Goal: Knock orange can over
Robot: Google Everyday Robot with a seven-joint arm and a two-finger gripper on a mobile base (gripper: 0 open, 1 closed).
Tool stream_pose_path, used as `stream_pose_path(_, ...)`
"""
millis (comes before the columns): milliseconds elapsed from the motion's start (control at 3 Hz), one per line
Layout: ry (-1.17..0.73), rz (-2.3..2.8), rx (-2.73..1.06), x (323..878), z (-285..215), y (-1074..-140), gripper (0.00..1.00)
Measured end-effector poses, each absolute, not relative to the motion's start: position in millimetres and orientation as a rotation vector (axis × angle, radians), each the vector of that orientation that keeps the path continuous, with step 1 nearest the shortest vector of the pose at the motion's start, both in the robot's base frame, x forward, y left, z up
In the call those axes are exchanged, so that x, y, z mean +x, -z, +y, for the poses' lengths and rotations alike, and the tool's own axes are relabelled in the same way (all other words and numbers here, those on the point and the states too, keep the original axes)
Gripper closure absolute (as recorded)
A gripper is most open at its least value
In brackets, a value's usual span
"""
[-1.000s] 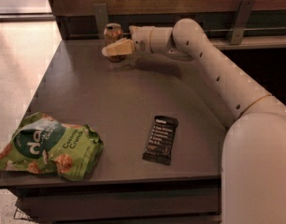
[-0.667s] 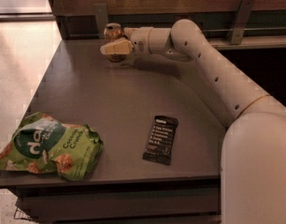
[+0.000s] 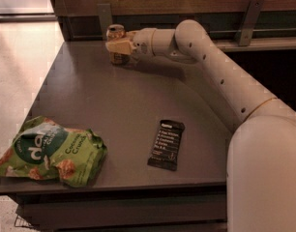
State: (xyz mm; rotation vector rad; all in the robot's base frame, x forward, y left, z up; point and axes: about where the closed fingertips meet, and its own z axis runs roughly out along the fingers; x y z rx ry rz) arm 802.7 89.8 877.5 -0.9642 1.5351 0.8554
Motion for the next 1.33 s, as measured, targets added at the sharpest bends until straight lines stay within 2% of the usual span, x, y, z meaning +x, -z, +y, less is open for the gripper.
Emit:
stream_pose_path(333, -0.860, 1.534, -0.967, 802, 93, -877, 0.95)
stream_pose_path(667, -0.861, 1.538, -0.973, 802, 95, -877, 1.00)
stream_pose_path(1333, -0.801, 1.639, -1.054, 797, 73, -907, 1.00)
